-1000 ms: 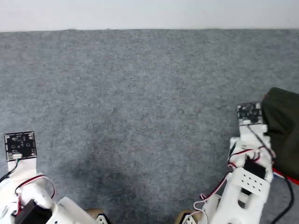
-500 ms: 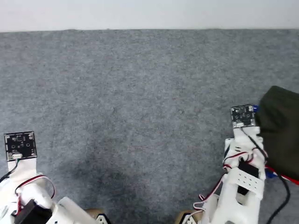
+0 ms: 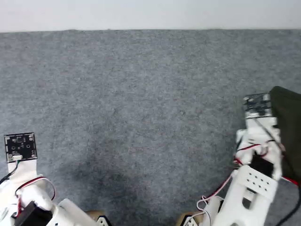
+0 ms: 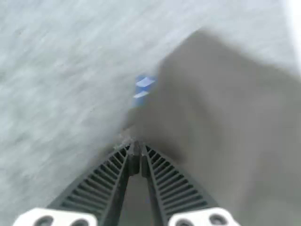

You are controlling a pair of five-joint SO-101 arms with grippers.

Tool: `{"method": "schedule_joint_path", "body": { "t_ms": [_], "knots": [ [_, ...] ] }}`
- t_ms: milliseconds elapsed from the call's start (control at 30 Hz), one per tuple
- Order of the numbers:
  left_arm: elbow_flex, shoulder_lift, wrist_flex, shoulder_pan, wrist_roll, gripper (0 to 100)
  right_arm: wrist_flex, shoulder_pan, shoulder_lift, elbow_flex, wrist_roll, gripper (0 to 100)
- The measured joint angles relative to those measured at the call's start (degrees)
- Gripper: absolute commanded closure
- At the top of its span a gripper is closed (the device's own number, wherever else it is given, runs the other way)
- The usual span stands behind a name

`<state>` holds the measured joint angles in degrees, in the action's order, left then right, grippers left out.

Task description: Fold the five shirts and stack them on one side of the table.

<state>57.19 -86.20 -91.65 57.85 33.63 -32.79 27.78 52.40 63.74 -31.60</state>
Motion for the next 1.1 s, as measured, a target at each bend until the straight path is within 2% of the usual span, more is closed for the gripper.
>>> {"method": "schedule_joint_path", "body": {
  "t_ms": [100, 267, 633, 800, 1100],
  "knots": [
    [0.0, 0.0, 0.0, 0.0, 0.0, 98, 2.4, 2.5, 1.7, -1.6, 0.0, 99.0],
    [0.0, 0.0, 0.0, 0.0, 0.0, 98, 13.1, 6.2, -1.6, -1.1, 0.0, 99.0],
    [0.0, 0.0, 0.0, 0.0, 0.0, 98, 35.7, 3.1, -31.3, 1.1, 0.0, 99.0],
    [0.0, 0.0, 0.0, 0.0, 0.0, 98, 37.2, 3.5, -34.3, -3.6, 0.0, 99.0],
    [0.0, 0.0, 0.0, 0.0, 0.0, 98, 37.2, 9.8, -25.1, -5.5, 0.0, 99.0]
  ]
}}
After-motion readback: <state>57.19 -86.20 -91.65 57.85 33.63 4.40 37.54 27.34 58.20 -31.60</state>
